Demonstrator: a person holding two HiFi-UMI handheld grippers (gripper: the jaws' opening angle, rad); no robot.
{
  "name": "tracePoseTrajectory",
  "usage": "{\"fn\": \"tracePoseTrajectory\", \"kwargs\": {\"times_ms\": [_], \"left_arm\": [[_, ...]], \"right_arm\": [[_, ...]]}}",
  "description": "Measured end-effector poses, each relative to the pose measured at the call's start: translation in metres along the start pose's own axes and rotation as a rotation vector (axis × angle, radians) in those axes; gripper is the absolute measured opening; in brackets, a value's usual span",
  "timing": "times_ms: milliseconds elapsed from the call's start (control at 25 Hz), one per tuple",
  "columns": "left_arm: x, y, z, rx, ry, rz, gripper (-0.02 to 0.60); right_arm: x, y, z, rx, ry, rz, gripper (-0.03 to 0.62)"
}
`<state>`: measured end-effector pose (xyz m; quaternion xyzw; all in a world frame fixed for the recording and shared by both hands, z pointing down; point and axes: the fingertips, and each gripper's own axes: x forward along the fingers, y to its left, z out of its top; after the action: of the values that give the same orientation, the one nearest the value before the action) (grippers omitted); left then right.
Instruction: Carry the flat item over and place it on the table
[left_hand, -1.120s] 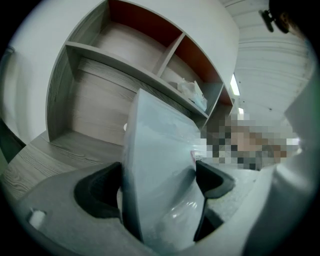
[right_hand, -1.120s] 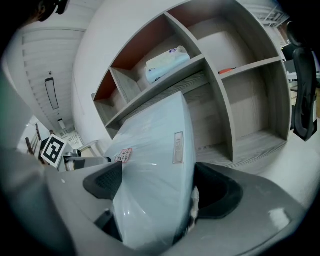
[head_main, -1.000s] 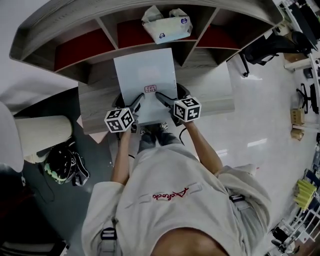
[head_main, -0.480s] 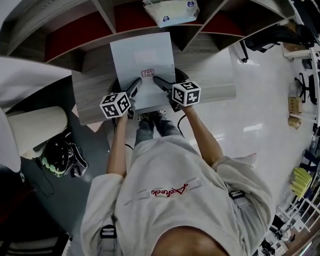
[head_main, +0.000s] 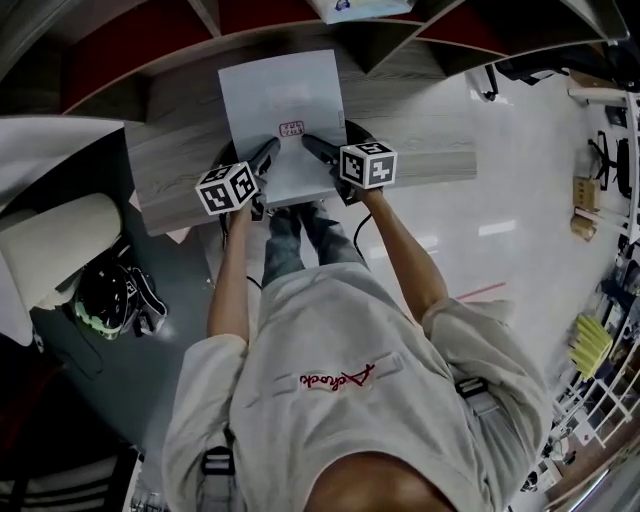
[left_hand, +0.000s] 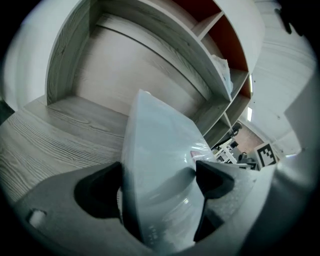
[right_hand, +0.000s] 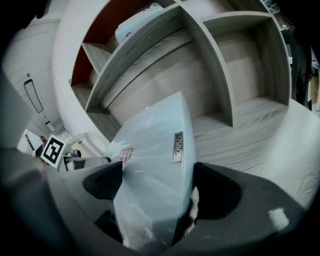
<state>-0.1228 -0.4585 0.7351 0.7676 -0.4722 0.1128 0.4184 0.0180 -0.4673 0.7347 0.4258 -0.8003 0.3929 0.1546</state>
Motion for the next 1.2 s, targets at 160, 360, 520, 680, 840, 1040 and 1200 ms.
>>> {"fn": "tracePoseTrajectory", "kwargs": {"times_ms": [160, 360, 520, 680, 840, 1040, 1200], "left_arm": [[0.012, 0.011, -0.007, -0.010, 0.045, 0.011, 0.483], [0.024, 0.022, -0.017, -0.027, 0.090, 0.027, 0.483], [0.031, 0.029, -0.025, -0.059, 0.130, 0.036, 0.483], [0.034, 0.030, -0.030, -0.088, 0.157, 0.030, 0.485], [0.035, 0.032, -0.030, -0.086, 0.163, 0.032, 0.486], [0.035, 0.031, -0.031, -0.090, 0.163, 0.021, 0.486], [0.030, 0.031, -0.028, -0.017, 0.154, 0.029, 0.494]], "right_arm": [[0.014, -0.010, -0.011, 0.038, 0.031, -0.007, 0.469], [0.027, -0.019, -0.022, 0.077, 0.067, -0.008, 0.471], [0.033, -0.024, -0.028, 0.096, 0.104, -0.017, 0.469], [0.035, -0.028, -0.033, 0.115, 0.137, -0.025, 0.472], [0.036, -0.028, -0.034, 0.112, 0.140, -0.035, 0.474], [0.036, -0.028, -0.035, 0.106, 0.140, -0.035, 0.480], [0.030, -0.026, -0.025, 0.018, 0.094, -0.072, 0.472]]}}
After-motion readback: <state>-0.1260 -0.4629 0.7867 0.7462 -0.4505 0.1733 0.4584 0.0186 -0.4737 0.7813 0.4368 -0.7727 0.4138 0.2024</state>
